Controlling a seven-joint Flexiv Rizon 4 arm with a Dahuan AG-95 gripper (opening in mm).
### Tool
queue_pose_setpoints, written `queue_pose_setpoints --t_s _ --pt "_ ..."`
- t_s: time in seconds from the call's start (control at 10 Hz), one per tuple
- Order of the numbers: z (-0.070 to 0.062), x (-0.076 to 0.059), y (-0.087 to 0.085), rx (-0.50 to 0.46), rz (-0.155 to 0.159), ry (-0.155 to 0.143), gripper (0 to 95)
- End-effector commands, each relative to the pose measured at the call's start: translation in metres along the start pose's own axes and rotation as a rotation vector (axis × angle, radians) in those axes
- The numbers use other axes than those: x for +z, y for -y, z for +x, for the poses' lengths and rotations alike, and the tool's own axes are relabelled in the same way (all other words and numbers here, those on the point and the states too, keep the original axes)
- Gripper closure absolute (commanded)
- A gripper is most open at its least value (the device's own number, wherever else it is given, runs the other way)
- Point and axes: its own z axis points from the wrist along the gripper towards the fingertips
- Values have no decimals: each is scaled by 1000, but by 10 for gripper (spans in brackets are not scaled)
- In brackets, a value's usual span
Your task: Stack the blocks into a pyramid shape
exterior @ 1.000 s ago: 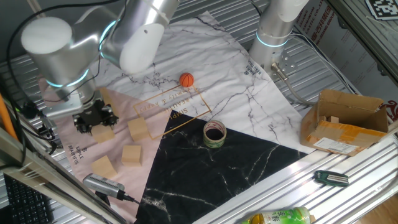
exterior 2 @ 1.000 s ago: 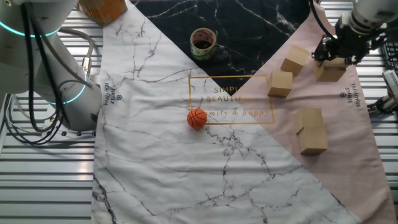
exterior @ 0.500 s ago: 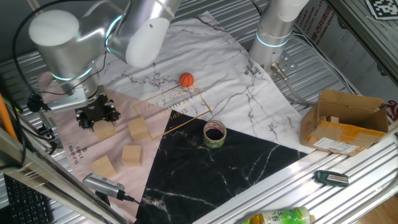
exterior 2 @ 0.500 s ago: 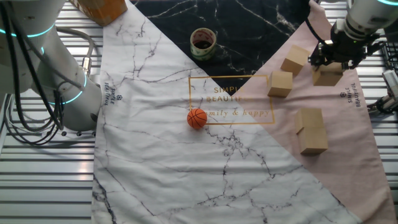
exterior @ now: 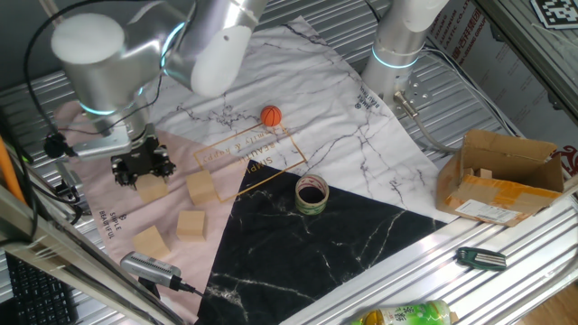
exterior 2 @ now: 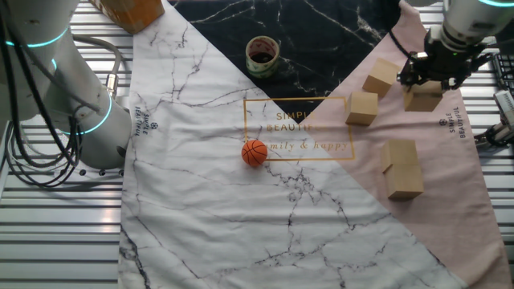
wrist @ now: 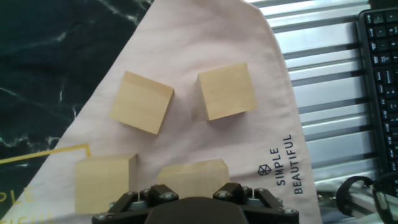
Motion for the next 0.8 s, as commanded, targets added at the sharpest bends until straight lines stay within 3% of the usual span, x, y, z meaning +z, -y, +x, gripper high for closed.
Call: queue_pose_setpoints --t_s 0.1,0.3,0.5,0.8 --pt "-3 1 5 33 -52 19 950" --pt "-3 1 5 63 -66 7 950" --pt "-3 1 5 68 -60 -33 950" --pt "-3 1 5 15 -51 -25 950"
